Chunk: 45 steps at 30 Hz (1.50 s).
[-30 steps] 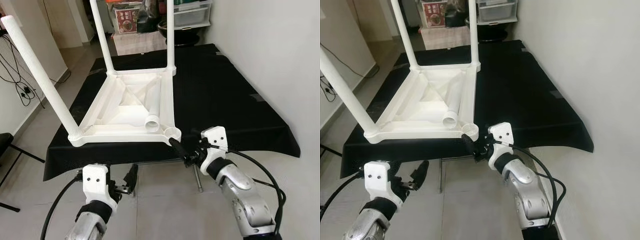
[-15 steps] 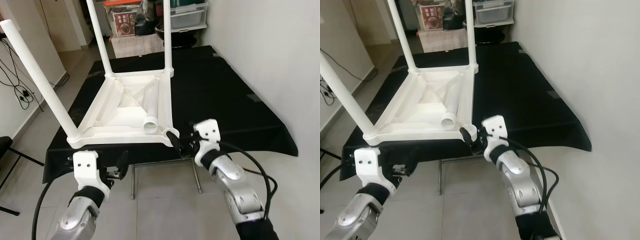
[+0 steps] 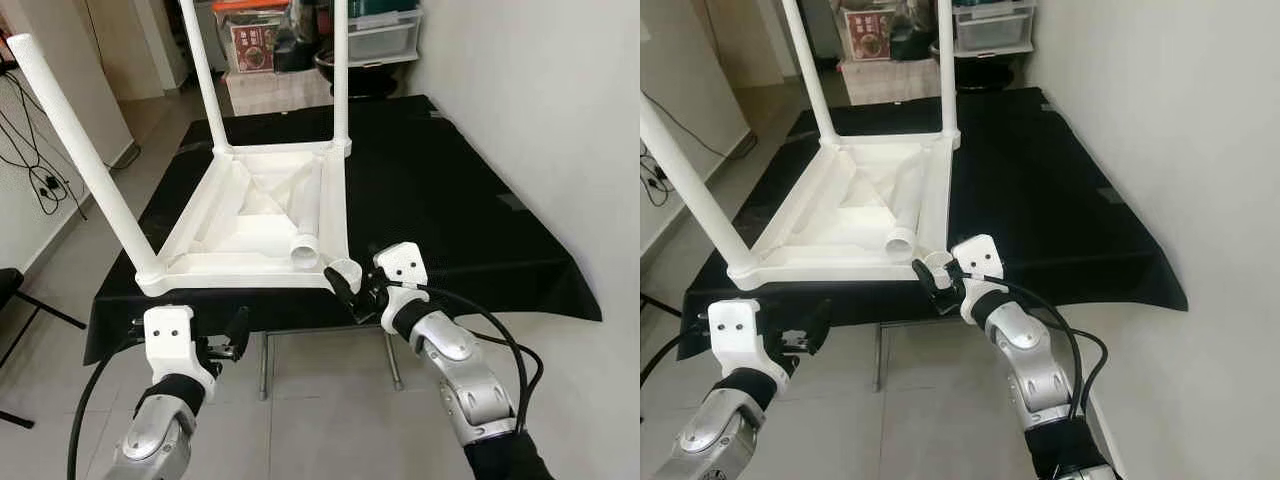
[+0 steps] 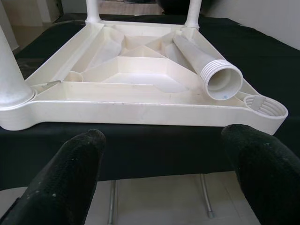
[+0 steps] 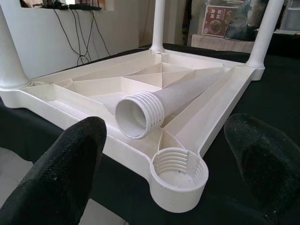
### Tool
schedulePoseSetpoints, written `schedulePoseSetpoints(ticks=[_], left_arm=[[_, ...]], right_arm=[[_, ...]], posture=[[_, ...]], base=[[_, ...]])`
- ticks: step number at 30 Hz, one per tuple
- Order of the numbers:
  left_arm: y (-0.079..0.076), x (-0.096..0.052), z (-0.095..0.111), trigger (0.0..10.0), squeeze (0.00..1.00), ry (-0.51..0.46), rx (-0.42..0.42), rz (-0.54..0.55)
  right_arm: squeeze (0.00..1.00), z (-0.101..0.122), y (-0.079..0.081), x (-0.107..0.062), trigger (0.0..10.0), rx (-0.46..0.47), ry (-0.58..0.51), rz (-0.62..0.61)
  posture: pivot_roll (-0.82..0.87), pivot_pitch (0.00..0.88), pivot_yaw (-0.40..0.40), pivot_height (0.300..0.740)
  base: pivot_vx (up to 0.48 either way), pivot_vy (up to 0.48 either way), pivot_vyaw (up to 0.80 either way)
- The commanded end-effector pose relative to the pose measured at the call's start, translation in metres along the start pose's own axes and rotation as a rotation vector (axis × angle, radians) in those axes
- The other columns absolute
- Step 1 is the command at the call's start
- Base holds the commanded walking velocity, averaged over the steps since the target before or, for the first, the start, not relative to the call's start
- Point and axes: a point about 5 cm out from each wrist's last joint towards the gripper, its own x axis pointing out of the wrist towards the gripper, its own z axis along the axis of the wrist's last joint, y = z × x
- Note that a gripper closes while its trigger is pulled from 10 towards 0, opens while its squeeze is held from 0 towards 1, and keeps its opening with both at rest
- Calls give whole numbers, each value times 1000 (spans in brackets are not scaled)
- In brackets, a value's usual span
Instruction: Building children table
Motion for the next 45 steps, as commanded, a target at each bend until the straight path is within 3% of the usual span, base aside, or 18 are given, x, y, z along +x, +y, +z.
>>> schedulePoseSetpoints(ticks=[1,17,22,27,45], left_arm=[[1,0,1,10000,0,-5,19,-2],[-3,1,-4,10000,0,12,41,-21],[-7,3,-1,10000,0,-9,56,-46],[-5,2,-1,10000,0,-5,36,-34],[0,6,8,10000,0,-25,34,-26]], right_arm=[[0,-2,0,0,10000,17,-3,-6],[0,-5,-3,-3,10000,17,9,-2],[0,-7,-3,-5,10000,-1,18,-4],[0,-8,-3,-6,10000,-6,21,0],[0,-3,-1,-2,10000,-6,13,33]], posture=[[-55,0,37,740],[-56,1,36,740],[-70,13,33,740],[-59,22,31,740],[-47,37,34,740]], base=[[0,0,0],[0,0,0],[0,-421,0],[0,-464,0],[0,0,0]])
